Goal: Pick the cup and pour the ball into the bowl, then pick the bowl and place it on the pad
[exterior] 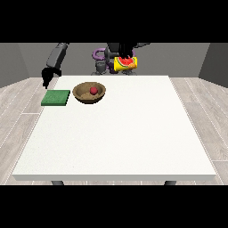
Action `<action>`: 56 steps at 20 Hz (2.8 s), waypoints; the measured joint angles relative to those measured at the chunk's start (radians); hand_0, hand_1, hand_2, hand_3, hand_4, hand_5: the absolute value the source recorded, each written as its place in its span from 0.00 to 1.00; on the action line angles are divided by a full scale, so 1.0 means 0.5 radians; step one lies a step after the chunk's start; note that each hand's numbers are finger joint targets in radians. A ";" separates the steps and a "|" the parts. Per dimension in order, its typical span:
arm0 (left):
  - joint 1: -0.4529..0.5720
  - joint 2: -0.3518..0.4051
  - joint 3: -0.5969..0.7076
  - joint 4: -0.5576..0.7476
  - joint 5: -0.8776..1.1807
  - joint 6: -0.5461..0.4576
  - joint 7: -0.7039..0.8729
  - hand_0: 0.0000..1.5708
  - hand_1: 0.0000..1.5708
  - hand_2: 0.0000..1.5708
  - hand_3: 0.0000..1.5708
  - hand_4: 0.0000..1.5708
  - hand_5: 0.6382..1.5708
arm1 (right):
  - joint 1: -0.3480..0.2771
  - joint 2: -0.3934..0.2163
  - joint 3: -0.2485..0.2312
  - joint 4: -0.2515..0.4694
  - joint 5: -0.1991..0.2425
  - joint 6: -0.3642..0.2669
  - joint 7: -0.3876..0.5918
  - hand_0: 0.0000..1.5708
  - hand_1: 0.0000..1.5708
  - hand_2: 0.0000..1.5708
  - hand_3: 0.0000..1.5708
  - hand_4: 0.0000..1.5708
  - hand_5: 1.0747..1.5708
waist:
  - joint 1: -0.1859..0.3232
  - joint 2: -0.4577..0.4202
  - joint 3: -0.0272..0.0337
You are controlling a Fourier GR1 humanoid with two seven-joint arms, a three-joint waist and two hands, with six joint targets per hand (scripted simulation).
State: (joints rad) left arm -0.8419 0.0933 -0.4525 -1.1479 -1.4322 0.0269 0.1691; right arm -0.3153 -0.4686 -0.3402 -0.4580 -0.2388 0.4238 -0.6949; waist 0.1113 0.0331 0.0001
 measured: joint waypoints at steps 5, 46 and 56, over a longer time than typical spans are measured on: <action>0.331 0.061 0.292 -0.103 0.442 0.245 -0.228 0.89 0.89 0.77 0.61 0.83 1.00 | 0.007 -0.050 -0.070 -0.027 -0.072 -0.017 0.020 0.00 0.00 0.23 0.21 0.46 0.98 | 0.172 0.118 -0.008; 1.022 0.066 1.186 0.375 2.395 -0.059 -1.510 0.00 0.00 0.00 0.00 0.00 0.05 | -0.273 0.399 0.038 -0.245 -0.229 -0.337 0.464 0.00 0.00 0.00 0.00 0.00 1.00 | 0.047 0.202 -0.001; 1.003 0.134 1.172 0.157 2.445 -0.141 -1.484 0.00 0.00 0.00 0.00 0.00 0.05 | -0.428 0.451 -0.015 -0.071 -0.263 -0.429 0.301 0.00 0.00 0.00 0.00 0.00 1.00 | 0.132 0.374 -0.021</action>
State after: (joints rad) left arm -0.3405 0.1602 0.1333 -1.0692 -0.2094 -0.0437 -0.5730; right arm -0.5293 -0.2430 -0.3476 -0.4935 -0.3703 0.2092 -0.5442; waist 0.1774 0.2200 -0.0104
